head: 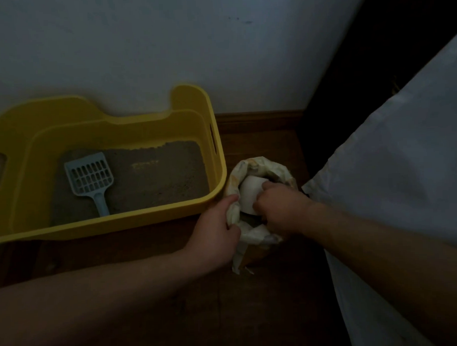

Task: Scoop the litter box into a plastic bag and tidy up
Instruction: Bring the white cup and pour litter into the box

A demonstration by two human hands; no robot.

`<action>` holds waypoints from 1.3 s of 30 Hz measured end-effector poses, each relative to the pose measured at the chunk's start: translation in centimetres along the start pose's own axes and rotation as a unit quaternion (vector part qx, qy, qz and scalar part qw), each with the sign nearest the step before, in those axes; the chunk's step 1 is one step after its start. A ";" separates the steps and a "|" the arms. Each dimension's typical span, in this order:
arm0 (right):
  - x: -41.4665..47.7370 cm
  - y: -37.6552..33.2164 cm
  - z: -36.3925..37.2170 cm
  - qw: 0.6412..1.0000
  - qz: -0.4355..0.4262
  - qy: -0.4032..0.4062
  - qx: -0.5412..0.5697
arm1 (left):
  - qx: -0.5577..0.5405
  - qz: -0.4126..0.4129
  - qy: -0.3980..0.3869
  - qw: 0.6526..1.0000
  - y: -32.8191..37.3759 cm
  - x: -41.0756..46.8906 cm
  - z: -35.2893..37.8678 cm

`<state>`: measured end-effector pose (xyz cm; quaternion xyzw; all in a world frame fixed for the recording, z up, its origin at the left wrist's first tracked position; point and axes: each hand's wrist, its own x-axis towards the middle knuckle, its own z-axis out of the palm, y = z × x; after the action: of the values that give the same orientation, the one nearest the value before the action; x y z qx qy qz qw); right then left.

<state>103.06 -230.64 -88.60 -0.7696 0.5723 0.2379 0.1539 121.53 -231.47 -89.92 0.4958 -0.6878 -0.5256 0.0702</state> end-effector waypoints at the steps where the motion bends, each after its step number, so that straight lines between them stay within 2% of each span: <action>1: 0.0 0.2 0.2 1.000 -0.002 0.009 0.010 | 0.001 0.000 0.003 1.000 0.0 0.0 0.0; 7: -0.7 0.6 1.3 0.993 0.034 0.090 0.068 | 0.015 0.019 0.003 1.000 -0.3 -0.2 0.0; 20: -0.2 0.6 2.0 0.981 0.048 0.127 0.136 | 0.009 0.003 -0.008 1.000 0.2 0.1 -0.6; 25: 0.0 0.4 2.4 0.979 0.057 0.103 0.164 | -0.002 0.008 -0.011 1.000 0.1 0.6 -0.6; 31: -0.1 0.9 2.2 0.951 0.064 0.095 0.287 | -0.012 0.014 -0.013 1.000 0.5 0.9 -0.6; 39: 0.1 2.0 1.6 0.927 0.082 0.058 0.360 | -0.007 0.036 -0.024 0.999 1.1 0.6 -0.8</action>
<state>100.88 -230.47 -89.95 -0.6253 0.6884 -0.0178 0.3670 121.00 -232.46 -88.94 0.4573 -0.7029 -0.5395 0.0761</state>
